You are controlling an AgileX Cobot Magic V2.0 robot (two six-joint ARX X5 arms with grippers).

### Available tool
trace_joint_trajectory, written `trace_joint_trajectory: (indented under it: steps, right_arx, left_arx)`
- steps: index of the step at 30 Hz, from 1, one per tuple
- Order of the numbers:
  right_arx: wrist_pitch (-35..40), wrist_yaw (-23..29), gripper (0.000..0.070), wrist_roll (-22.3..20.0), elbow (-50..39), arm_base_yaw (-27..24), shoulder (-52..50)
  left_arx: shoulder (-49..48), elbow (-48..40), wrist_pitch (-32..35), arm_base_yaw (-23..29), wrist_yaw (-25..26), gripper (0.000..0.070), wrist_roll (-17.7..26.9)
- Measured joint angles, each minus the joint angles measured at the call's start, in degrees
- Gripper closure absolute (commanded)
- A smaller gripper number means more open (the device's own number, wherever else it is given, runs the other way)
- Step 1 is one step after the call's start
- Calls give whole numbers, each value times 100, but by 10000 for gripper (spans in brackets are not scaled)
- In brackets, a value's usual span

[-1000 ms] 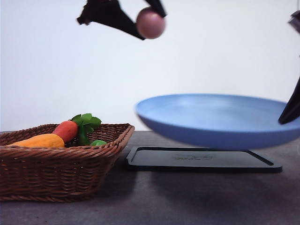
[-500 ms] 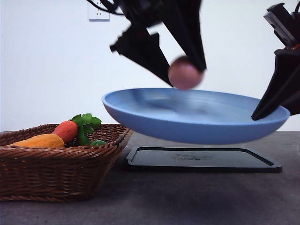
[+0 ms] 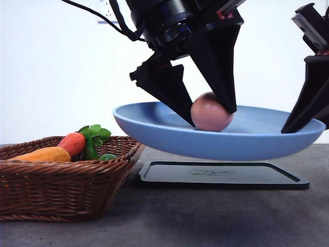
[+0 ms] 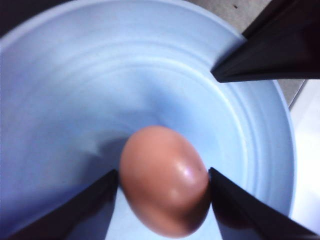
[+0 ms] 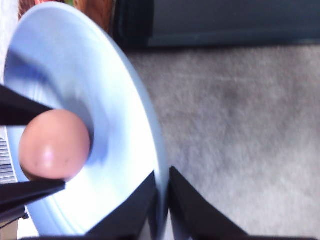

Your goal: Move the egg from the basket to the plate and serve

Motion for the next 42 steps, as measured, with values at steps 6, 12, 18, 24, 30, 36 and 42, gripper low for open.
trace_joint_trajectory:
  steps: [6,12,18,24,30,36,42]
  right_arx:
    - [-388,-9,700,-15,43,-45,123]
    - [-831,-8,700,-372,469,-254,585]
    - [-919,-7,700,-823,1084,-693,1360]
    - [-750,-5,700,-1158,1847,-1122,2509]
    - [-450,12,700,-1269,2706,-1365,3730]
    - [-393,11,700,-1297,3566,-1382,4871]
    - [-343,28,658,-1353,3936,-1359,5277]
  left_arx:
    - [-31,0,-86,46,0,302,-2]
    - [-555,0,-246,285,-2,303,-2]
    - [-1341,0,-460,633,-2,307,-2]
    - [-2128,0,-556,1065,-7,307,9]
    - [-2839,0,-633,1482,-9,307,38]
    - [-3242,0,-679,1804,-9,307,58]
    - [-3346,0,-760,1963,-9,307,61]
